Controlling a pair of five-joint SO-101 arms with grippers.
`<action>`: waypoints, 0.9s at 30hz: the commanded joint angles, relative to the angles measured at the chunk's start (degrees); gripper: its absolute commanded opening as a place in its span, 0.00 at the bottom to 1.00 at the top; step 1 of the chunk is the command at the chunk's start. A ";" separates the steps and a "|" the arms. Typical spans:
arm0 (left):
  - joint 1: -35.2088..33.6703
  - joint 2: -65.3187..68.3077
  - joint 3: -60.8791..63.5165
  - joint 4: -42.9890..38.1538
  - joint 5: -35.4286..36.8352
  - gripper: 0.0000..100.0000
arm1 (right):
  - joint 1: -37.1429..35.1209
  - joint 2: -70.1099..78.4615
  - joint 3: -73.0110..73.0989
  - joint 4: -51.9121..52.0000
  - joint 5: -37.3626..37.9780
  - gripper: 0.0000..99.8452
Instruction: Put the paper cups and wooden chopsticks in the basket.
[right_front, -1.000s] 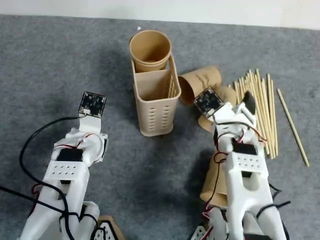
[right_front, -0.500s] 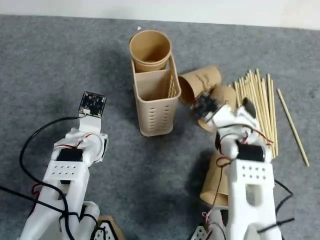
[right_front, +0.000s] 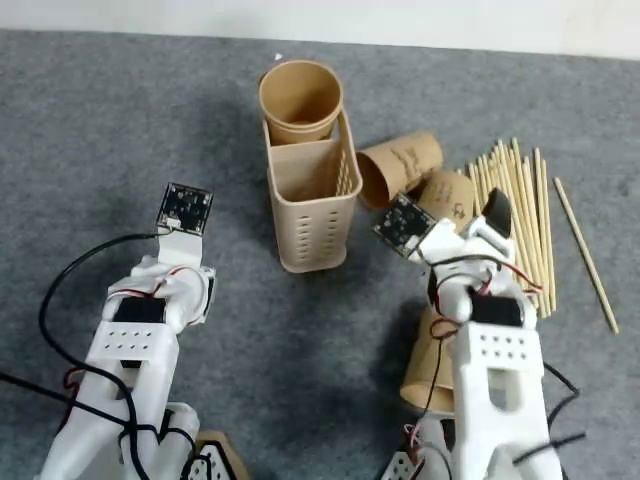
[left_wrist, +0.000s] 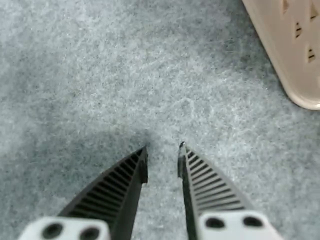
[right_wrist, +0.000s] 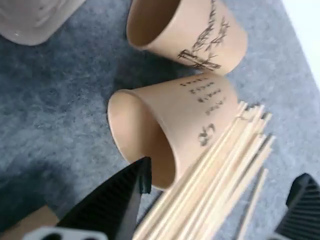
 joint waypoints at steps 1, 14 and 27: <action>-0.31 -0.84 -0.22 -0.79 0.35 0.12 | -0.22 9.19 -2.24 -6.37 0.35 0.41; -0.22 -0.84 -0.22 -0.88 0.35 0.12 | 6.11 21.41 -23.43 -8.40 -14.77 0.01; -0.13 -0.84 -0.22 -0.88 0.35 0.12 | 3.82 17.01 -66.15 29.49 -40.79 0.01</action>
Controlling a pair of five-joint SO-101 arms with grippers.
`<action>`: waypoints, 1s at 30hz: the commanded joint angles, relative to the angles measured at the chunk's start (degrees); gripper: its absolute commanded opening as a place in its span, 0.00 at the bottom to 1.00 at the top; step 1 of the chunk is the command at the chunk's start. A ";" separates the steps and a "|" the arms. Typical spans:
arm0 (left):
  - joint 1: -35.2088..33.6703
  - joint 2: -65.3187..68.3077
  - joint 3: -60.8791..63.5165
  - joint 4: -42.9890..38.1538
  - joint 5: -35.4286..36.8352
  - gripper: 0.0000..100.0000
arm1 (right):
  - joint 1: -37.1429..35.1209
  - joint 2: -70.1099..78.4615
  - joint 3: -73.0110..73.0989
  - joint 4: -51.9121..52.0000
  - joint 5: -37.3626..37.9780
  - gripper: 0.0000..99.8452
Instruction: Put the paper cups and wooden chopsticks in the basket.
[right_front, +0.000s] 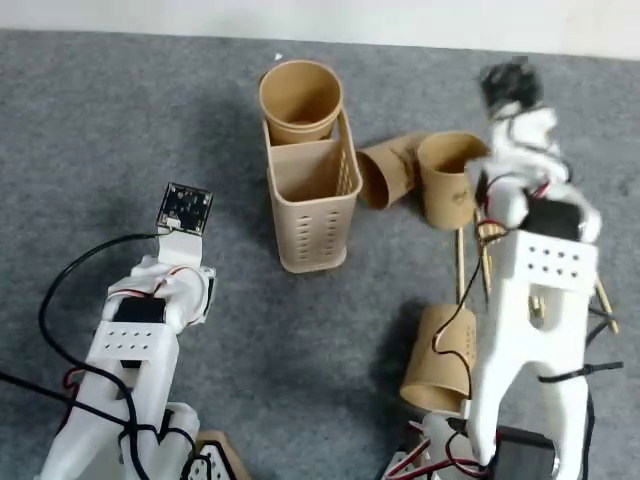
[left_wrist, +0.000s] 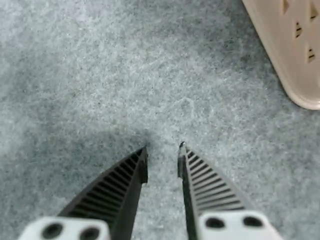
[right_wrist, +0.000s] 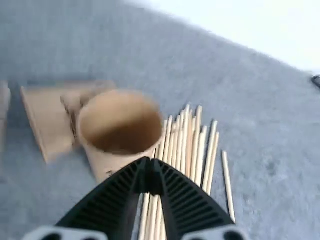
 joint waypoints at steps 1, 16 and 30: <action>-0.13 -0.84 -0.22 -0.88 0.35 0.12 | -3.65 -2.68 -19.56 9.01 -7.56 0.01; -0.13 -0.84 -0.22 -0.88 0.35 0.12 | 0.48 22.90 -21.41 18.51 -8.26 0.18; -0.13 -0.84 -0.22 -0.97 0.35 0.12 | 0.40 39.69 -28.53 18.33 -8.26 0.14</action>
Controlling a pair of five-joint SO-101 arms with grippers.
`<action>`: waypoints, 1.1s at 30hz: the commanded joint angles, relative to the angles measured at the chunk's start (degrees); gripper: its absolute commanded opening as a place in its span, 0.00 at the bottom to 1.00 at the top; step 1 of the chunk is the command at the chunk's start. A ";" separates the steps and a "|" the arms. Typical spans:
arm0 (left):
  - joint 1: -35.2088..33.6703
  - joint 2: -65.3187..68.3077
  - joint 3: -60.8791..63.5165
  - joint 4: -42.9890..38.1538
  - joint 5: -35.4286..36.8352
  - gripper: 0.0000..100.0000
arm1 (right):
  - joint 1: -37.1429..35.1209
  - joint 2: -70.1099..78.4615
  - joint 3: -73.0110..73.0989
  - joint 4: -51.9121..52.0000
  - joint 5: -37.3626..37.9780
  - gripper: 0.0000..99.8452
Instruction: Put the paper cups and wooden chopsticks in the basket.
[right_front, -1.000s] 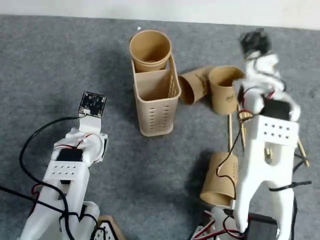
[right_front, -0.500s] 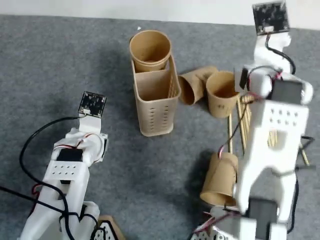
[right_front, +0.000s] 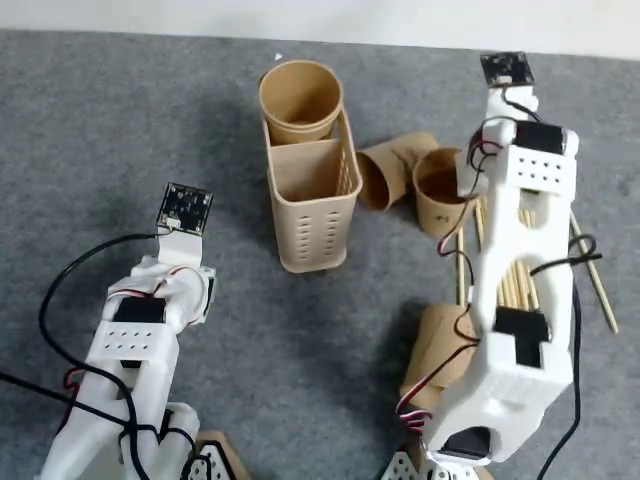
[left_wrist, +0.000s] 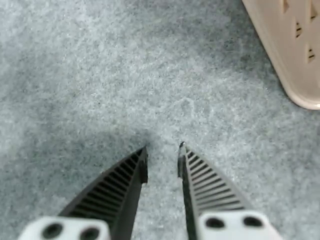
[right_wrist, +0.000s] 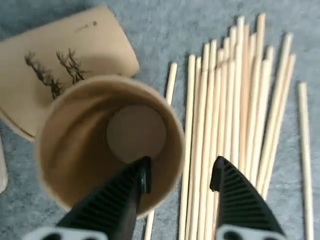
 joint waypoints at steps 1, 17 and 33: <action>-0.13 -0.84 -0.22 -0.97 0.35 0.12 | 0.66 2.07 -2.15 0.31 -0.53 0.07; -0.04 -0.84 -0.13 -0.97 0.35 0.12 | -2.42 -26.68 -7.60 0.57 -7.74 0.01; -0.04 -0.84 0.75 -2.20 0.35 0.12 | -24.04 -17.71 -22.64 -1.10 -13.36 0.01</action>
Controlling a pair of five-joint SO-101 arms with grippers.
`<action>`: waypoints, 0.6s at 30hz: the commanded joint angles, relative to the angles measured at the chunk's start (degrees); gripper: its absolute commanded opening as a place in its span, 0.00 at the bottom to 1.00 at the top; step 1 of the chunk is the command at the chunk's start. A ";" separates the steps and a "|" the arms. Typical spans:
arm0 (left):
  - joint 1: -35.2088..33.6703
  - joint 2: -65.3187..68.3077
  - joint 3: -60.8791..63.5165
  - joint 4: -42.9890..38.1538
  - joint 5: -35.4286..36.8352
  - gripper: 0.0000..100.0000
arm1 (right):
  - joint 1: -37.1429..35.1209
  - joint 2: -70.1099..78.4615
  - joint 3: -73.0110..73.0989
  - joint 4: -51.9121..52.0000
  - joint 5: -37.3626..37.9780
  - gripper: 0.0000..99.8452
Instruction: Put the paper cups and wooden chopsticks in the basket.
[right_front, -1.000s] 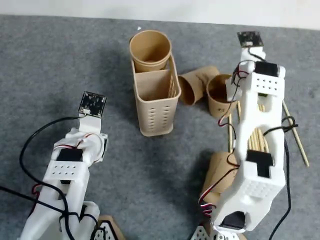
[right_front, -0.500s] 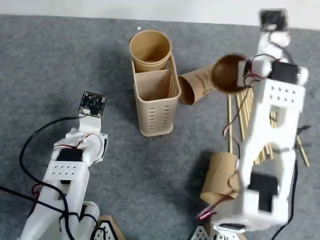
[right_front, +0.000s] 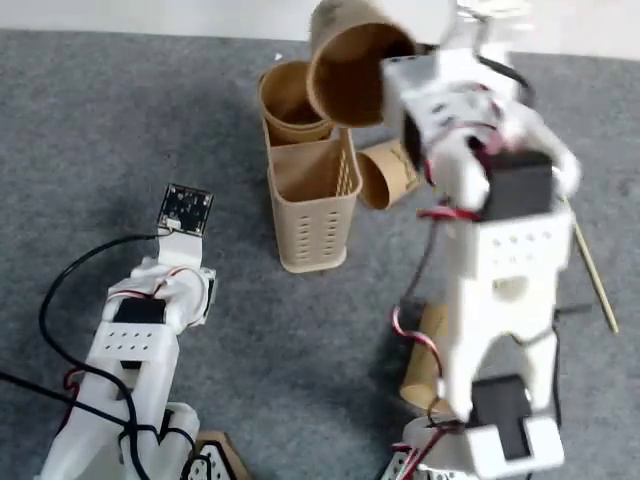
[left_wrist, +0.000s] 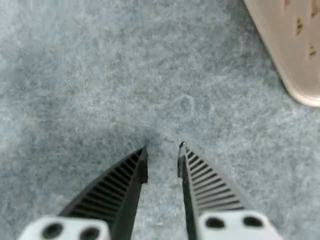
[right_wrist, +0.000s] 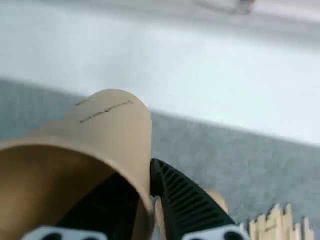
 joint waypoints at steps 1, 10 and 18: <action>-0.04 -0.84 0.31 -2.37 0.35 0.12 | -1.98 4.18 -1.71 -0.31 -0.70 0.01; -0.04 -0.84 0.48 -2.64 0.35 0.12 | -3.82 9.36 -1.80 4.79 -0.79 0.01; -0.04 -0.84 0.57 -2.64 0.35 0.12 | -6.11 9.36 -1.80 -4.62 -0.79 0.18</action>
